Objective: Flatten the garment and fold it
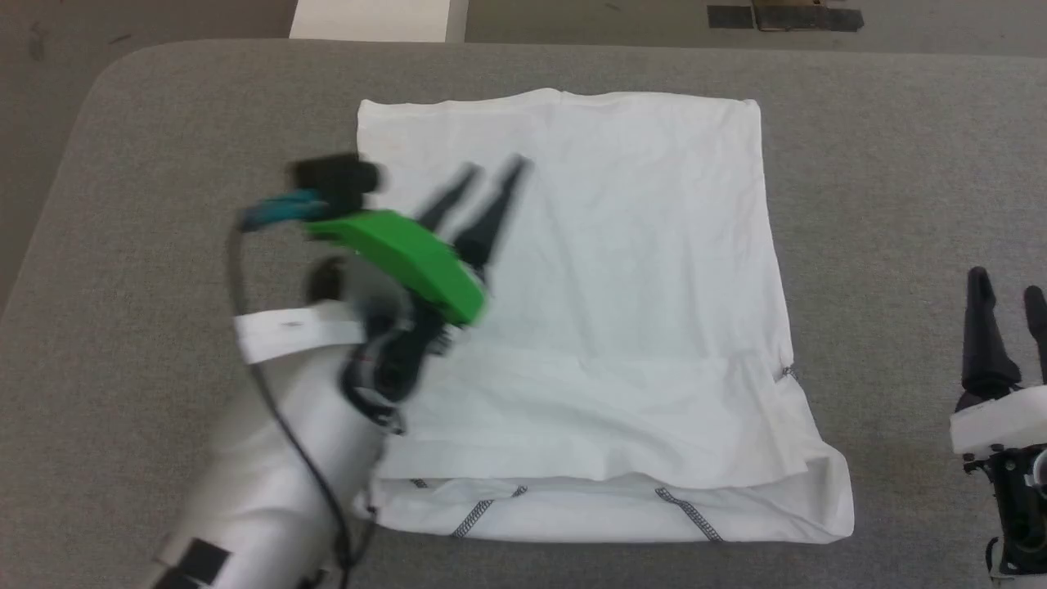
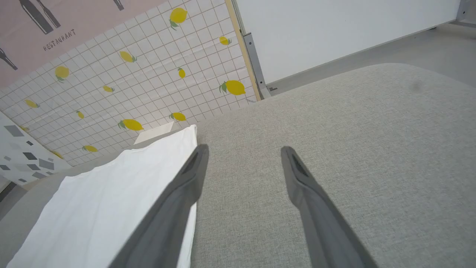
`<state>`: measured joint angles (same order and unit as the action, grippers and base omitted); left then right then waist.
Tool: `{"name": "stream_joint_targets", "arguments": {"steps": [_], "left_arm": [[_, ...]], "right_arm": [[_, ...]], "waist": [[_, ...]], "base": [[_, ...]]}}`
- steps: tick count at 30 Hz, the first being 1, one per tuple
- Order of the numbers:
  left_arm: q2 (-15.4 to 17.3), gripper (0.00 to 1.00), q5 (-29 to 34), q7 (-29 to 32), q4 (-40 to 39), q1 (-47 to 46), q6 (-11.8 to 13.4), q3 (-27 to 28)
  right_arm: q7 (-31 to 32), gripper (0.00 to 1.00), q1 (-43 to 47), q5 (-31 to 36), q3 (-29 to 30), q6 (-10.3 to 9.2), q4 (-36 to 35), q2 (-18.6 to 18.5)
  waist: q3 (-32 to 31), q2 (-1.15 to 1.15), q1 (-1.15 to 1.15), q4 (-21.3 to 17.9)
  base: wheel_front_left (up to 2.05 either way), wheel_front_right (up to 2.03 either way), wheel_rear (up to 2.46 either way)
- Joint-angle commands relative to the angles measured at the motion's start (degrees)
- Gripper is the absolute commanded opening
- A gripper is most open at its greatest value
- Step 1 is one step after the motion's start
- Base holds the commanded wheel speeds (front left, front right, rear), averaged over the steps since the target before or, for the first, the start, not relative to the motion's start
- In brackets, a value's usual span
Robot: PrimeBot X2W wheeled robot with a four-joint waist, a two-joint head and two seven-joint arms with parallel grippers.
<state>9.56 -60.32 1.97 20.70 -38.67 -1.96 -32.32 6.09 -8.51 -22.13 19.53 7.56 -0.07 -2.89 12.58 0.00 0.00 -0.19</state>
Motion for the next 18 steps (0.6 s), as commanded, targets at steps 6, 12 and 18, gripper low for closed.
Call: {"name": "stream_joint_targets", "arguments": {"steps": [6, 12, 18], "left_arm": [[8.7, 1.0, 7.2, -14.9, 1.0, 3.6, 5.3, 7.9], [9.3, 1.0, 19.9, -16.9, -6.6, 10.9, 9.7, 17.6], [4.8, 1.0, 29.6, -17.0, -15.8, 17.6, 8.0, 25.7]], "right_arm": [[2.4, 1.0, -1.7, 0.8, -3.2, -0.08, -0.3, 0.0], [5.7, 1.0, -5.1, 1.5, -4.3, -0.08, 1.0, 0.0], [12.4, 1.0, -16.0, 5.5, -5.4, -0.08, 3.1, 0.0]], "waist": [[1.2, 0.0, 0.0, 0.6], [4.1, 0.0, 0.0, 1.2], [8.8, 0.0, 0.0, 1.9]], "base": [[0.0, 0.0, 0.0], [0.0, 0.0, 0.0], [0.0, 0.0, 0.0]]}}
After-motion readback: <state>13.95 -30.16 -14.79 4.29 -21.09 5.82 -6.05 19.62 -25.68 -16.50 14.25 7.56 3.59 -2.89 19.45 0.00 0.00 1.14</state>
